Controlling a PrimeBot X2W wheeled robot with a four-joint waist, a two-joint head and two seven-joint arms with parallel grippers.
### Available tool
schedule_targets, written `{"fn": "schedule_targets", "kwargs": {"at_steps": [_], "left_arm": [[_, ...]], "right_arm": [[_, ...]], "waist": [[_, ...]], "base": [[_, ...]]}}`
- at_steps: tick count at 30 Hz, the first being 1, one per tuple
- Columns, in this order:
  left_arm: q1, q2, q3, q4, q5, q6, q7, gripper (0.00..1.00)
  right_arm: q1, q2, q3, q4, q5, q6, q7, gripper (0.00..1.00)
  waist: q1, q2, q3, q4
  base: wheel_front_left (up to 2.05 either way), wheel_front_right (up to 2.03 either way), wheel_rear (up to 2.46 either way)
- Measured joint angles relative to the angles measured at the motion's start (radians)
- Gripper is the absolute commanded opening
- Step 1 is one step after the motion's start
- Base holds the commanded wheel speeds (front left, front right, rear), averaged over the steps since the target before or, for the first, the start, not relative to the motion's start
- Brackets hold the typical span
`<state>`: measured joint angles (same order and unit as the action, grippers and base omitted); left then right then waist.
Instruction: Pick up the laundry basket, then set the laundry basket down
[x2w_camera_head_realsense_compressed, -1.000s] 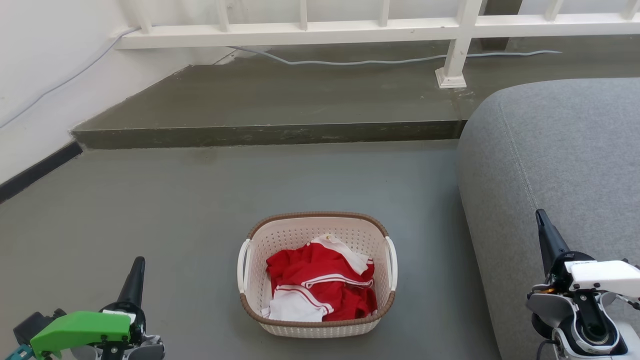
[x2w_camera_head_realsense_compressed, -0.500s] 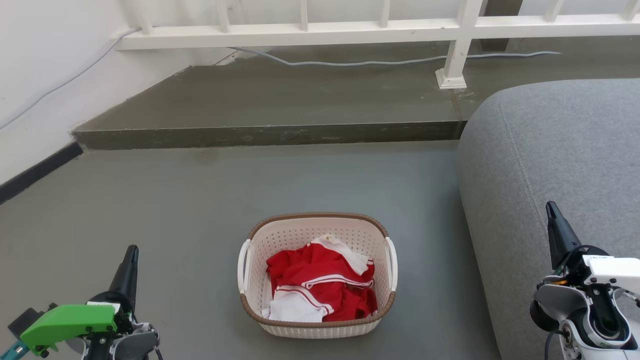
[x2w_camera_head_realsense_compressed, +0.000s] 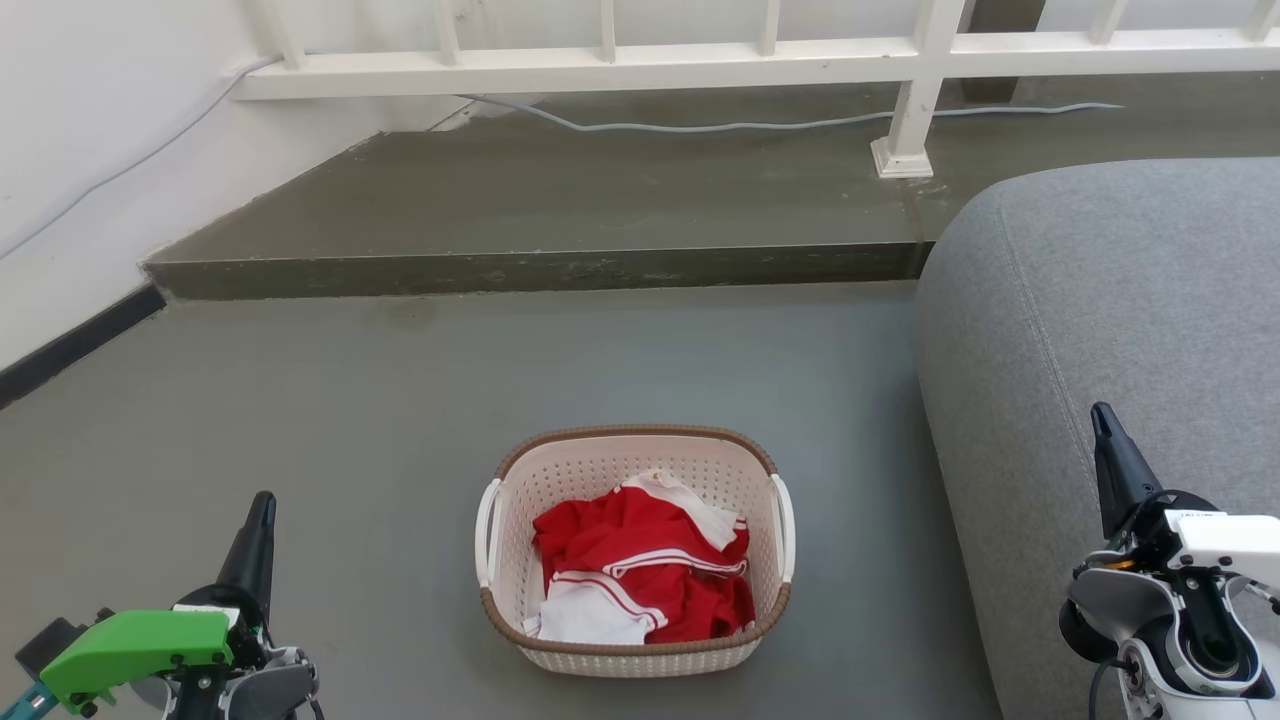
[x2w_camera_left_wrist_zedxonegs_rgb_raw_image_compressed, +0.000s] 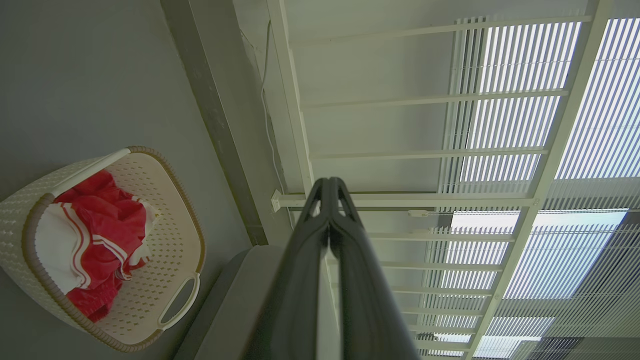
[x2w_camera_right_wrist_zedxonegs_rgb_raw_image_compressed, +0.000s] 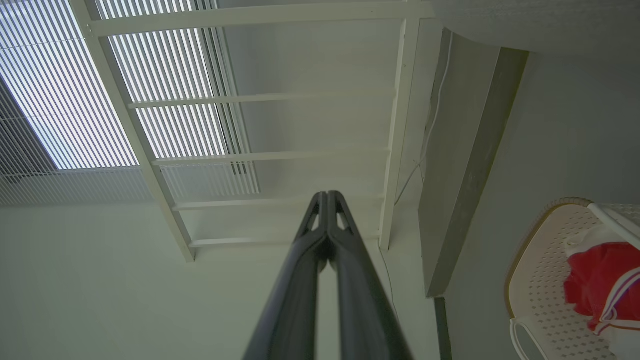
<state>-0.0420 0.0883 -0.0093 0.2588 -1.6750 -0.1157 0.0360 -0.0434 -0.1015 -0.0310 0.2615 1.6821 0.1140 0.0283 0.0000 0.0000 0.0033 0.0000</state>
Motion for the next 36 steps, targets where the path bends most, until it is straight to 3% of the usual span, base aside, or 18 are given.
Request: {"fn": "schedule_targets", "kwargs": {"at_steps": [36], "left_arm": [[-0.001,0.0,0.003,0.016,0.0,-0.004,0.004,0.0]], "right_arm": [[-0.01,0.0,-0.003,0.01,0.0,0.0,0.001,0.0]], "waist": [[0.0,0.0,-0.001,0.0]], "base": [[0.0,0.0,0.0]]}}
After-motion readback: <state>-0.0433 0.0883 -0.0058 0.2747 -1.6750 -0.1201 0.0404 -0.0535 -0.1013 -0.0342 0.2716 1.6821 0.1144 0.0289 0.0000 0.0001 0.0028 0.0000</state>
